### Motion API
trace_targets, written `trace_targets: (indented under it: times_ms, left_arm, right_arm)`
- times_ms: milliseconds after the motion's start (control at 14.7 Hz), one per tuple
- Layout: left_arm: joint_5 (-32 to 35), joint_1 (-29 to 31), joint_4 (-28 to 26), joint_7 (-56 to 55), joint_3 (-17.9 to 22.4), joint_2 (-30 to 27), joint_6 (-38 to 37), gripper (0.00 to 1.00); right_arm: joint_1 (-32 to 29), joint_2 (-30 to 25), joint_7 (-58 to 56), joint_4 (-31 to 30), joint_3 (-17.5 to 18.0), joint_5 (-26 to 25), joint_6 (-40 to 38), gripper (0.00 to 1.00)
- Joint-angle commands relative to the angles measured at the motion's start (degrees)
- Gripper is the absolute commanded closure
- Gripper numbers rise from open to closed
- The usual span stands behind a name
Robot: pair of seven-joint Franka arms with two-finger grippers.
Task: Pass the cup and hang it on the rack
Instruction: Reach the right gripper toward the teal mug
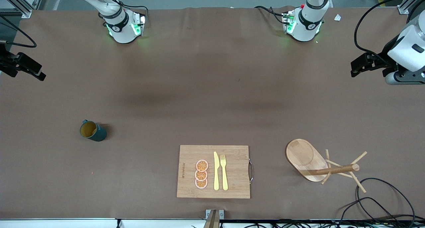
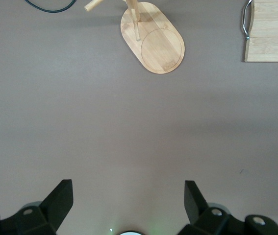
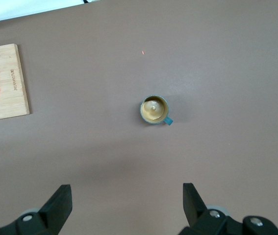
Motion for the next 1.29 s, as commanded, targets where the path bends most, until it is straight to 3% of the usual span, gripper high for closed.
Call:
trace_targets:
  times_ms: [0,340,612,1020,1224]
  left_arm:
    - [-0.24,0.13,1.33,0.92,0.08,0.41,-1.13,0.0]
    - [-0.33,0.48,1.33,1.1,0.26,0.59,-1.04,0.0]
    - [-0.41,0.57,1.33,1.1,0.61,0.68,-1.04,0.0]
    - [-1.12,0.57,1.42,1.1,0.61,1.12,-1.04,0.0]
    - [-1.12,0.66,1.42,1.19,0.61,1.12,-0.95,0.0]
  right_arm:
    - [-0.42,-1.41,0.77,-0.98,0.16,-0.01,-0.28,0.0]
    - [-1.39,0.51,-0.11,-0.98,-0.01,0.25,-0.19,0.0]
    - [-1.92,10.17,-1.69,-1.33,0.07,0.78,0.77,0.0]
    - [-1.48,25.9,-2.04,-2.03,0.16,3.07,14.19,0.0]
    - [-1.22,30.48,-2.05,-2.21,0.16,2.45,19.66,0.0]
